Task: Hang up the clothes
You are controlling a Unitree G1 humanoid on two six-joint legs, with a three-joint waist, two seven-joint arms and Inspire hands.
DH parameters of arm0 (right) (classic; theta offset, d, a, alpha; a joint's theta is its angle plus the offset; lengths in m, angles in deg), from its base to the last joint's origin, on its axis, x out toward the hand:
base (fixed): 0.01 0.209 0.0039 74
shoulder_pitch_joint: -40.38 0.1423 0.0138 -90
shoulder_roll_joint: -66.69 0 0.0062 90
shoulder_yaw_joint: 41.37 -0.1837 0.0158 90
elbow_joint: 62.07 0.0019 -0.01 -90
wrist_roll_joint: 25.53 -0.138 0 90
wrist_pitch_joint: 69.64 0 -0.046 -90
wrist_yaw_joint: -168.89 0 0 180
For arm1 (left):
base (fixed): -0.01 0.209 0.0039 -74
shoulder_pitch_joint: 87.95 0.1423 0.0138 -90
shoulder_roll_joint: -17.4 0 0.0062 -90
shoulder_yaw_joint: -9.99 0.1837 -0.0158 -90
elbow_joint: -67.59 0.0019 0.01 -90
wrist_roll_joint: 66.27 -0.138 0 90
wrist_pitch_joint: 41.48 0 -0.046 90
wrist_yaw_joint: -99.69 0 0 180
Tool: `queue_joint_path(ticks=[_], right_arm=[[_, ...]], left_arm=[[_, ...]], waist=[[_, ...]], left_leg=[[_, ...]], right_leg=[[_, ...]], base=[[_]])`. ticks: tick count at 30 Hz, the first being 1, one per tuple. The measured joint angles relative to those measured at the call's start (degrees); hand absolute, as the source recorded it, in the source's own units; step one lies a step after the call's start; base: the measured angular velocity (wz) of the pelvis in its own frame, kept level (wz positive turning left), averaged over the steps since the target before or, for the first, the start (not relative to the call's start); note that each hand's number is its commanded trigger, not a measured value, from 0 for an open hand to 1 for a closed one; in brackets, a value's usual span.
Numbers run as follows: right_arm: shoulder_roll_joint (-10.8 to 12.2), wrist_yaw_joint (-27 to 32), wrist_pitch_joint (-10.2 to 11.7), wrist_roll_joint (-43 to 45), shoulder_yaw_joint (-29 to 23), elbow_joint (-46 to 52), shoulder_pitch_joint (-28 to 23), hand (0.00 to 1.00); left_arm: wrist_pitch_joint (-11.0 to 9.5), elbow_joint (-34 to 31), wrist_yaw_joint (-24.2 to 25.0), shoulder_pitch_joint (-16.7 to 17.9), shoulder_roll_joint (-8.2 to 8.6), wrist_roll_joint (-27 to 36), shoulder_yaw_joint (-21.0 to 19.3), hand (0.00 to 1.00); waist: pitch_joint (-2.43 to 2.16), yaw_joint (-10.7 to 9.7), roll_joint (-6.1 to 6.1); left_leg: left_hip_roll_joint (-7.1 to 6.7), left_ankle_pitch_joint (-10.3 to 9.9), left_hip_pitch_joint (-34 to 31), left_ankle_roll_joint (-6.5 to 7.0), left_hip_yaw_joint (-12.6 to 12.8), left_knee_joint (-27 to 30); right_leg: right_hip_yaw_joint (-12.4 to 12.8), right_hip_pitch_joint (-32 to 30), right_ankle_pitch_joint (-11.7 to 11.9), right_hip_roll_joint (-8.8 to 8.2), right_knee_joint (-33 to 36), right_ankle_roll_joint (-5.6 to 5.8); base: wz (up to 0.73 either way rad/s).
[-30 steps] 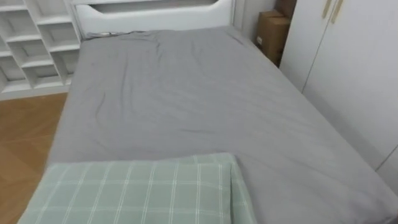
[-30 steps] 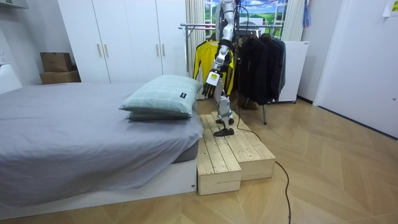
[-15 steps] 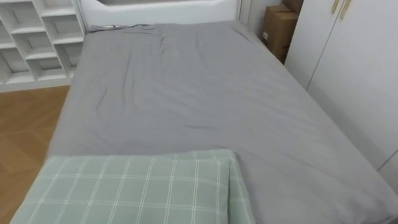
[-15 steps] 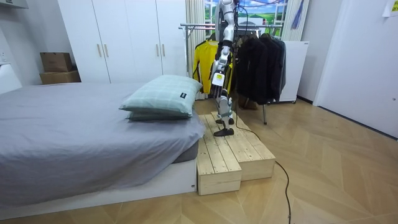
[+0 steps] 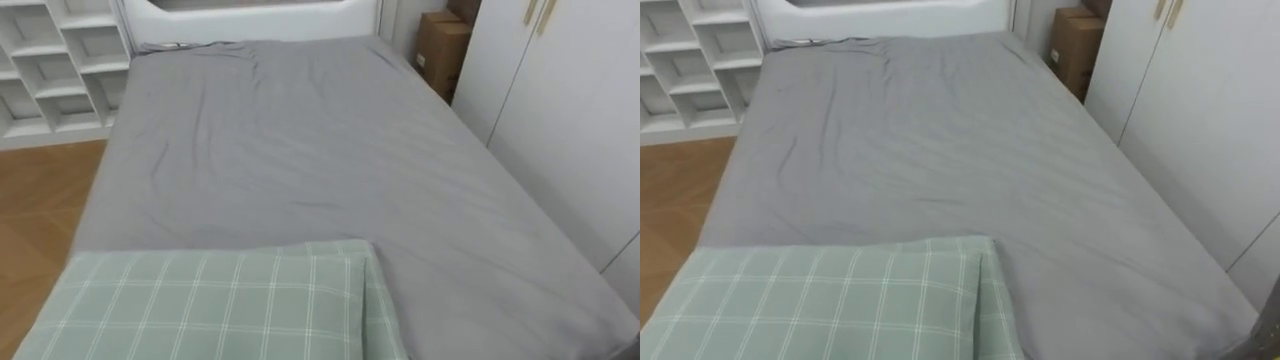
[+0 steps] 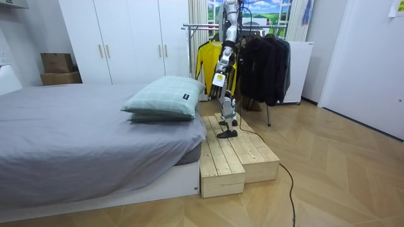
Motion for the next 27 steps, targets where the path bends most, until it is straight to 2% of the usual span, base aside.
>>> queue_joint_path(ticks=[8, 10, 16, 19, 20, 21, 23, 27], right_arm=[[0.1, -0.1, -0.1, -0.4, 0.1, -0.6, 0.1, 0.0], [0.1, -0.5, -0.1, -0.6, 1.0, -0.5, 0.2, 0.0], [-0.1, -2.4, -0.1, -2.9, 1.2, -1.0, 0.4, 0.0], [-0.1, -3.1, -0.1, -3.4, 1.2, -1.2, 0.4, 0.0], [-0.1, -3.4, -0.1, -3.8, 1.2, -1.2, 0.4, 0.0], [-0.1, -3.6, -0.1, -4.1, 1.2, -1.2, 0.4, 0.0], [-0.1, -3.8, -0.1, -4.2, 1.2, -1.2, 0.4, 0.0], [-0.1, -4.3, -0.1, -4.3, 1.2, -1.7, 0.4, 0.0]], left_arm=[[0.0, 0.0, 0.5, 0.8, 0.14, 0.1, 0.0, 0.0], [0.0, 0.0, 0.5, 0.8, 0.19, 0.0, 0.0, 0.0], [0.0, -0.1, 0.2, 0.7, 0.32, 0.0, 0.0, 0.0], [0.0, -0.1, 0.2, 0.5, 0.31, 0.0, 0.0, 0.0], [0.0, -0.1, 0.2, 0.4, 0.31, 0.0, 0.0, 0.0], [0.0, -0.1, 0.2, 0.3, 0.31, 0.0, 0.0, 0.0], [0.0, -0.1, 0.4, 0.2, 0.31, 0.0, 0.1, 0.0], [0.0, -0.1, 0.6, 0.1, 0.32, 0.0, 0.2, 0.0]], waist=[[0.11, -0.3, -0.03], [0.11, 0.3, -0.04], [0.16, 0.4, -0.02], [0.27, 0.2, -0.04], [0.46, 0.2, -0.28], [0.27, 0.2, 0.04], [0.4, 0.2, -0.06], [0.36, 0.1, 0.03]], left_leg=[[-0.15, 0.1, 0.6, -0.07, -2.0, 0.1], [-0.19, 0.1, 0.7, -0.1, -1.9, -0.1], [-0.16, 0.3, 0.8, -0.34, -2.4, -0.1], [-0.13, 0.3, 0.4, -0.34, -2.4, -0.1], [-0.13, 0.3, 0.3, -0.35, -2.4, -0.2], [-0.14, 0.3, 0.0, -0.35, -2.4, -0.2], [-0.14, 0.3, -0.1, -0.38, -2.4, -0.2], [-0.13, 0.3, -0.1, -0.4, -2.4, -0.2]], right_leg=[[0.2, 1.3, 0.0, 0.24, -0.3, 0.0], [0.1, 1.6, 0.0, 0.28, -0.9, 0.0], [-0.2, 1.6, 0.0, 0.4, -0.9, 0.0], [-0.3, 1.5, 0.0, 0.45, -0.9, 0.0], [-0.4, 1.4, 0.0, 0.45, -0.9, 0.0], [-0.4, 1.4, 0.0, 0.45, -0.9, 0.0], [-0.5, 1.2, 0.0, 0.44, -0.9, 0.0], [-0.5, 0.7, 0.0, 0.45, -0.9, 0.0]], base=[[0.14], [0.02], [0.02], [0.0], [0.0], [0.0], [0.0], [0.0]])
